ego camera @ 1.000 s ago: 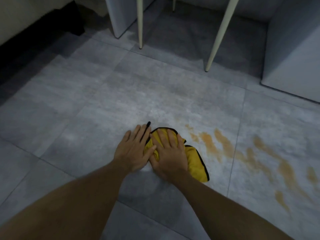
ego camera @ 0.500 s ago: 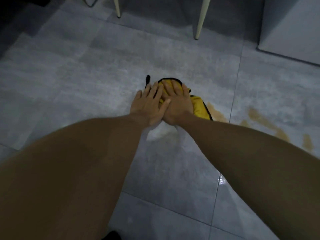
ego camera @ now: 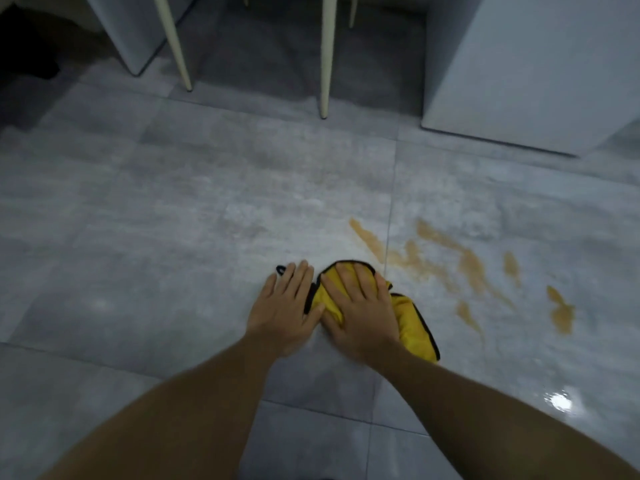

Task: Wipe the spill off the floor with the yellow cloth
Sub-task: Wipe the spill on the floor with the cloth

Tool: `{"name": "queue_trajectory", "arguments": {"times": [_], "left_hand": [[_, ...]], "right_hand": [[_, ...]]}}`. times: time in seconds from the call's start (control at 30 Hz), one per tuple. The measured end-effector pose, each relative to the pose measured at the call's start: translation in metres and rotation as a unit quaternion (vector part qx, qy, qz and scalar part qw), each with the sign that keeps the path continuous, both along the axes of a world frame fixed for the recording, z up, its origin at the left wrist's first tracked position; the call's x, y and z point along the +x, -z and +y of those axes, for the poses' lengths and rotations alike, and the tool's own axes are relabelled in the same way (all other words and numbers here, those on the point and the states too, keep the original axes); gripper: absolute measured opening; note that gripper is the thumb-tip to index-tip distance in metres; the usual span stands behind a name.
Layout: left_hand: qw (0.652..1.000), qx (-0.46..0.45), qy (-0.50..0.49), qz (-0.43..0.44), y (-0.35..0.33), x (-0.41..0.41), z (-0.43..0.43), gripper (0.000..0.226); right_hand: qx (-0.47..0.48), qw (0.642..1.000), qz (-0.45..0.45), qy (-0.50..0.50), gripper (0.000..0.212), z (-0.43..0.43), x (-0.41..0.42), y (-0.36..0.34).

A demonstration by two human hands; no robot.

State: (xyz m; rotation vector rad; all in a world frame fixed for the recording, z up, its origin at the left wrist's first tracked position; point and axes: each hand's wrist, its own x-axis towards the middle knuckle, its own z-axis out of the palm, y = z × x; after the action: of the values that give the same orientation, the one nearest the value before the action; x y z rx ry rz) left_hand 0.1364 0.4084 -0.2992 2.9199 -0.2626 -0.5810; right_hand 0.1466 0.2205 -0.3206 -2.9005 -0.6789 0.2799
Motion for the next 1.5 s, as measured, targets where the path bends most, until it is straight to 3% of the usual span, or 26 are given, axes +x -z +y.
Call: {"name": "queue_trajectory", "arguments": {"times": [0.2,0.63,0.77,0.93,1.2,1.5], "left_hand": [[0.999,0.027,-0.003,-0.021,0.002,0.016,-0.022,0.076],[0.999,0.026,-0.023,-0.034,0.009,0.158,-0.029,0.067],[0.999,0.009,-0.025,-0.025,0.004,0.143,-0.036,0.068],[0.998,0.033,0.051,0.002,-0.006,0.095,-0.054,0.072],[0.996,-0.015,0.089,-0.002,-0.001,0.004,-0.110,0.076],[0.994,0.023,0.086,-0.056,0.003,0.083,-0.131,0.075]], "right_hand": [[-0.010,1.000,-0.011,0.010,0.064,-0.005,0.014,0.006],[-0.041,0.998,-0.021,0.035,0.064,-0.001,0.170,0.014],[-0.044,0.998,-0.016,0.037,0.068,-0.008,0.157,0.010],[-0.030,0.998,0.002,0.053,0.069,-0.036,0.094,0.002],[0.018,0.996,-0.045,0.077,0.063,-0.100,-0.013,0.008],[-0.038,0.997,-0.021,0.070,0.066,-0.116,0.078,0.013]]}}
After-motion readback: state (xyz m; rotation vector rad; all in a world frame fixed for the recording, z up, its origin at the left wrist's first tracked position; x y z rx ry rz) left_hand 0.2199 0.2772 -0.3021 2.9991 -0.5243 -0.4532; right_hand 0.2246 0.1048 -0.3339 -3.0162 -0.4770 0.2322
